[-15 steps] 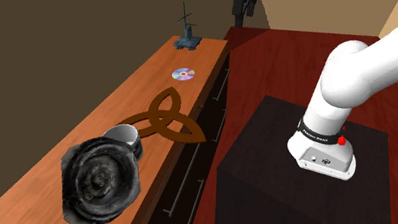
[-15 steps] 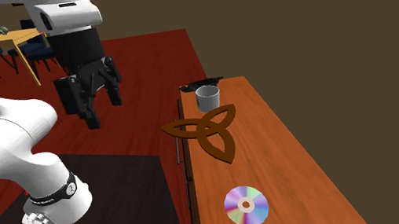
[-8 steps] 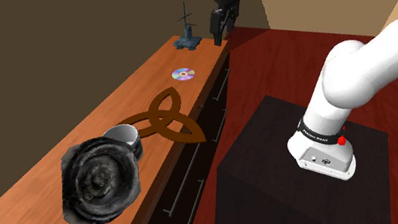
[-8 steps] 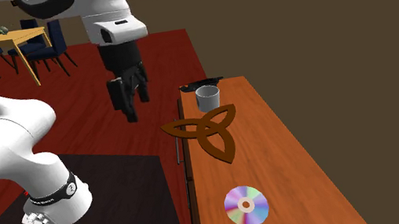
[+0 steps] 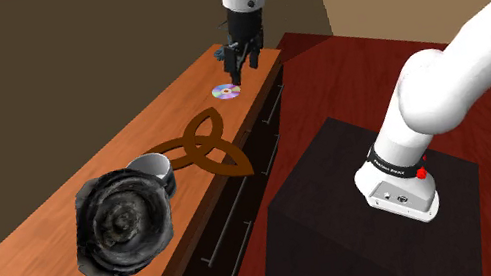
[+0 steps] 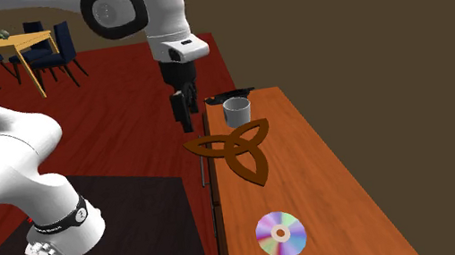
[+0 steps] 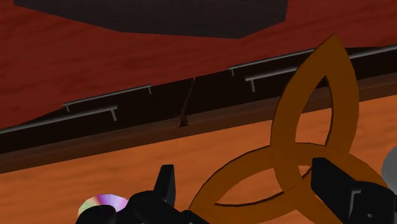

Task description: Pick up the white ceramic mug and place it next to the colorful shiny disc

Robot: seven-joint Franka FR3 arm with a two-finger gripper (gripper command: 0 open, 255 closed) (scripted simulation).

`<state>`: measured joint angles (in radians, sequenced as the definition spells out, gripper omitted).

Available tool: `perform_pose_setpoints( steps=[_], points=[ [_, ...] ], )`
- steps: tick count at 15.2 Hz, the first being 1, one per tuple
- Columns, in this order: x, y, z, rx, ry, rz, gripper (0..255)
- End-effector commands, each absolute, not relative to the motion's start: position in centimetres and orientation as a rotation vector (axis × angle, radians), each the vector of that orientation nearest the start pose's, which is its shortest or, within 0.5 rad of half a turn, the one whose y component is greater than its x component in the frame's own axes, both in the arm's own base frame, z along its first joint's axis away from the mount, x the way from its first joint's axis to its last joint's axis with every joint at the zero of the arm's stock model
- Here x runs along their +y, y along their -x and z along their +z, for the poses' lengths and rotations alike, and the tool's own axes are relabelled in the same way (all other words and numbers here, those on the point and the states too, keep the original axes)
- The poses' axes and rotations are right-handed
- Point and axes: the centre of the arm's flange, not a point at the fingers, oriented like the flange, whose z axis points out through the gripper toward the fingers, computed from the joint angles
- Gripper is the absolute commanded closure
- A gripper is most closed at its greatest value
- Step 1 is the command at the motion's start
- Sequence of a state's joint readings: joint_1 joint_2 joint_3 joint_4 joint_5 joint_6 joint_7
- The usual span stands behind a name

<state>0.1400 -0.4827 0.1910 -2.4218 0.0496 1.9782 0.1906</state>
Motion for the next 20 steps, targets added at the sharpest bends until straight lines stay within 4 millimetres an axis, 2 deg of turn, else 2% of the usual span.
perform_pose_setpoints(
  steps=[1,20],
  points=[
    [16.1,-39.2,47.4,-0.171,3.161,-0.064,0],
    [37.0,-46.8,37.8,-0.27,3.085,-0.028,0]
  ],
)
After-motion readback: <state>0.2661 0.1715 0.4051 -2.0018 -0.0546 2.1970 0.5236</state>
